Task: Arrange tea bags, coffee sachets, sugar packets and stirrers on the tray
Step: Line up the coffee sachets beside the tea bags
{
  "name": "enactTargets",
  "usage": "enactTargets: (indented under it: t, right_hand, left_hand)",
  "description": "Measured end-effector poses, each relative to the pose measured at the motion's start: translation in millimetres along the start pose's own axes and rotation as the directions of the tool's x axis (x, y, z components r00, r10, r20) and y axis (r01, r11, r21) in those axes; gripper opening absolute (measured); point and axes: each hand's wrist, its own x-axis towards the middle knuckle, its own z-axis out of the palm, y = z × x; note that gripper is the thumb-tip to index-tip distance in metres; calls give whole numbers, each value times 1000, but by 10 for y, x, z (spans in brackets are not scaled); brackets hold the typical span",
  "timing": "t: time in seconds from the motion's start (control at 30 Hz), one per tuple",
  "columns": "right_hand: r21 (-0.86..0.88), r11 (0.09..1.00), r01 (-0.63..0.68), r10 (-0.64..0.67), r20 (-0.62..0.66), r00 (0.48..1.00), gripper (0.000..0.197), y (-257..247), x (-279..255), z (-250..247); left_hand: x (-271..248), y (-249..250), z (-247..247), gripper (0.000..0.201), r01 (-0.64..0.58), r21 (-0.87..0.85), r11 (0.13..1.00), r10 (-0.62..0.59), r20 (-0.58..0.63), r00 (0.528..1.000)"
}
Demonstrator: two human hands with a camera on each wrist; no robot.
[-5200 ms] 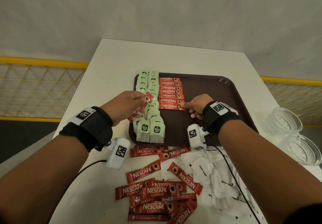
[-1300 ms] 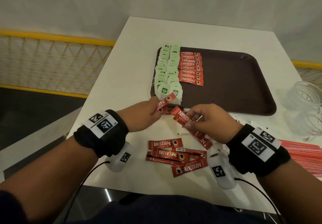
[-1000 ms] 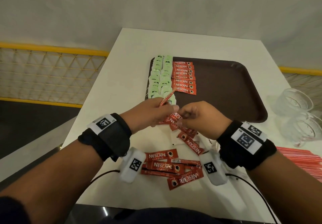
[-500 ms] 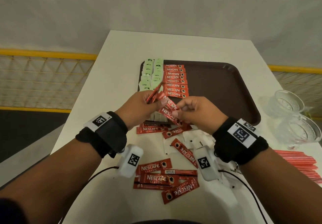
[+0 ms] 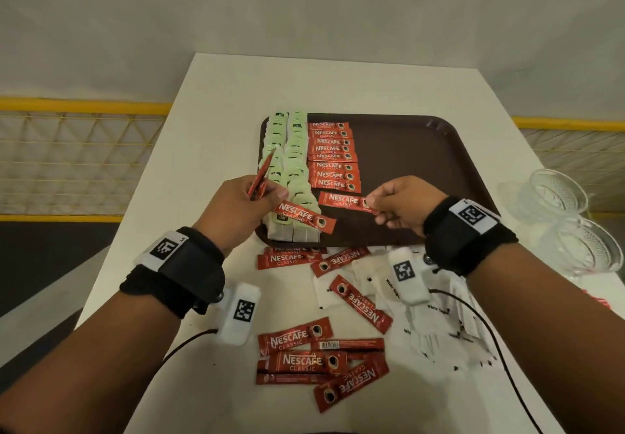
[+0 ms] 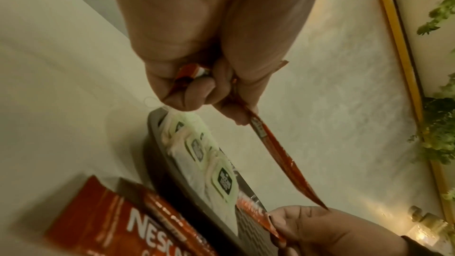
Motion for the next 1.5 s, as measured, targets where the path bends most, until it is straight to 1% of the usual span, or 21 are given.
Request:
enactTargets:
  t: [0.1,0.17,0.3,0.4,0.5,0.6,0.67,0.87,0.93,0.97,1.0,1.03,1.1,1.13,1.17,1.23,1.3,1.33,1.4,1.5]
  right_hand:
    - [-130,985,-110,105,-49,993,13,-107,120,27]
    - [-167,973,-158,149,-68,987,16,-175,190,62]
    - [-179,969,-172,157,-98,983,18,-244,332,115]
    - [-193,963,-187,165,-126,978,19,-272,412,144]
    - [-223,960,-167,138,-138,981,16,-274,466,152]
    - [-309,946,-98,50,-158,986,10,-268,512,119]
    - [-374,927,-34,-30,-164,986,12,-263,547,82]
    - [-459,889,-16,-62,-154,986,14,-253,533,51]
    - [-479,877,24,-104,-142,984,18,-275,423,98]
    - [-454,888,67,-128,-105,986,23,-287,345,130]
    - [-385,915,118,-143,-35,989,27,-298,265,165]
    - [-277,949,151,-140,61,988,29,-315,171,206]
    - [-67,986,155,-135,244,960,26,-321,27,272]
    - [-23,986,165,-152,285,946,22,-312,-8,290]
    - [-5,983,182,-173,293,940,19,-308,-34,300]
    - [39,978,205,-208,270,940,13,-301,-57,296]
    - [92,976,199,-215,229,949,11,-287,-61,236]
    - [109,976,189,-207,197,958,12,-273,-53,180]
    - [116,981,158,-172,118,978,14,-237,-27,36]
    - [47,996,75,-77,32,997,9,-117,28,-183]
  left_hand:
    - [2,-49,-10,11,-1,-5,1000,1,-22,1000]
    - [-2,-49,-19,10,-11,9,1000,11,-30,999]
    - [-4,-27,-44,12,-32,56,998,35,-55,998]
    - [-3,-34,-70,12,-27,65,998,31,-66,997]
    - [-13,-63,-90,14,-22,60,998,27,-72,997]
    - [-18,-74,-109,15,-18,49,999,22,-77,997]
    - [-14,-70,-119,15,-19,56,998,24,-83,996]
    - [-10,-41,-114,13,-41,73,996,48,-99,994]
    - [-8,-24,-89,13,-39,92,995,50,-115,992]
    - [-3,-19,-73,14,-39,100,994,51,-125,991]
    - [8,-16,-56,15,-41,101,994,54,-137,989]
    - [20,-8,-38,15,-46,97,994,61,-152,987]
    - [31,33,3,15,-54,92,994,70,-172,983]
    - [44,50,24,15,-57,83,995,71,-175,982]
    - [56,63,47,15,-60,71,996,72,-175,982]
    - [70,79,77,15,-61,53,997,69,-157,985]
    - [72,95,98,22,-52,35,998,57,-131,990]
    - [75,90,106,26,-44,27,999,47,-120,992]
    - [69,89,105,29,-25,25,999,28,-119,993]
    - [43,74,80,31,3,27,1000,0,-121,993]
